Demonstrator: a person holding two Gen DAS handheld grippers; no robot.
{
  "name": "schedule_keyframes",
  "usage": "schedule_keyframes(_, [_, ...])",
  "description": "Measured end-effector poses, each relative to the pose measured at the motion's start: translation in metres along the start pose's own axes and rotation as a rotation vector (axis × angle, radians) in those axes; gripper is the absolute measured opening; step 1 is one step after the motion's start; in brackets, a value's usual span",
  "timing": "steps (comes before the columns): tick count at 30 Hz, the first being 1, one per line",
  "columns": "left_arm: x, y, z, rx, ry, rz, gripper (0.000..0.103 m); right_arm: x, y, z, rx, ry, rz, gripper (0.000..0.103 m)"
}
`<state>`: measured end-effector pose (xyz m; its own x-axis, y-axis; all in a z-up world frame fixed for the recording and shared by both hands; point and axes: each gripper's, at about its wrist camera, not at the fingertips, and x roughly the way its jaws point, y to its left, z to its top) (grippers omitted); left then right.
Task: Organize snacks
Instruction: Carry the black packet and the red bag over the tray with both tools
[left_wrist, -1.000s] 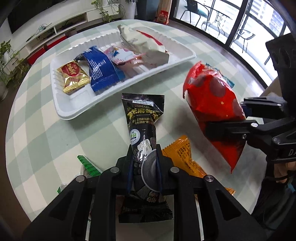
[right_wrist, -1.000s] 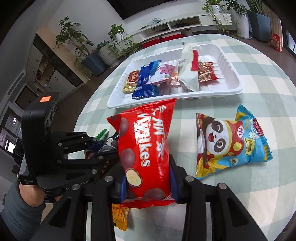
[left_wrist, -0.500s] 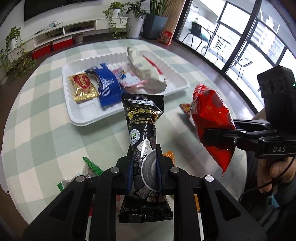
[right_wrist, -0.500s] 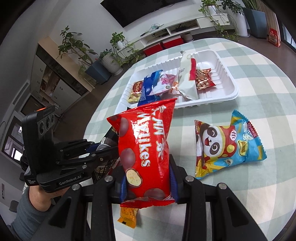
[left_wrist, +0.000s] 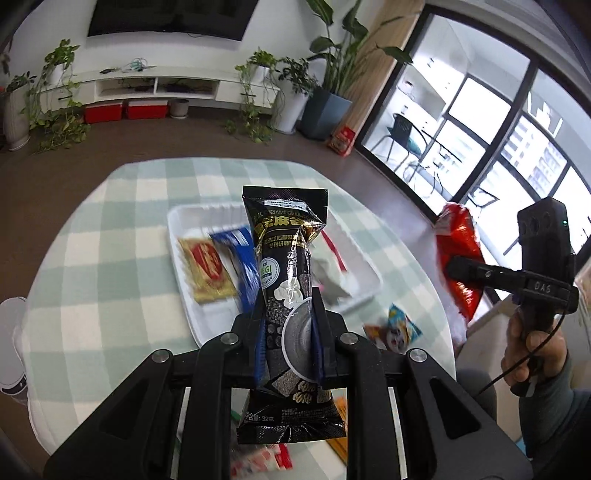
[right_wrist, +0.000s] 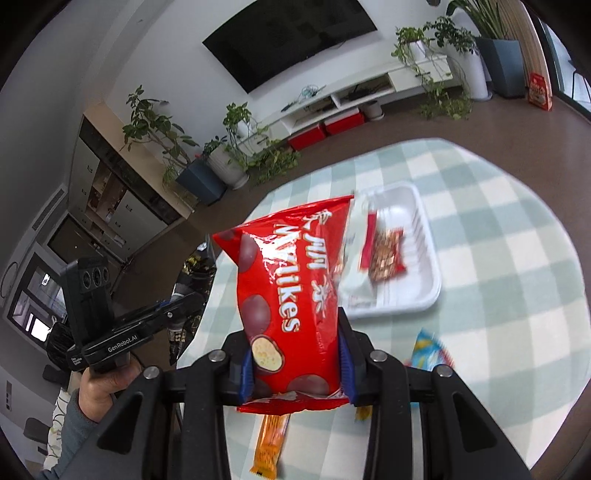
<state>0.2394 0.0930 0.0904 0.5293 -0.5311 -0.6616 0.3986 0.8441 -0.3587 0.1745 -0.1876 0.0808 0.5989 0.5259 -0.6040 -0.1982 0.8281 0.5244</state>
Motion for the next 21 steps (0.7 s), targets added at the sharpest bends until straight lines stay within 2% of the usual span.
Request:
schedule_keyframes(4, [0.01,0.013,0.029,-0.024,-0.029,0.021,0.017,0.007,0.007,0.043,-0.02,-0.033,-0.008,0.039])
schedule_keyframes(9, [0.044,0.029,0.05,-0.081,-0.017,0.024,0.017,0.047,0.015,0.08,-0.055,0.008,-0.03,0.039])
schedule_keyframes(14, [0.086,0.039,0.052,-0.095,0.013,0.054,0.018,0.101,0.009,0.089,-0.042,0.098,-0.05,0.039])
schedule_keyframes(21, [0.124,0.045,0.041,-0.097,0.041,0.077,0.018,0.161,-0.007,0.078,-0.014,0.194,-0.076,0.039])
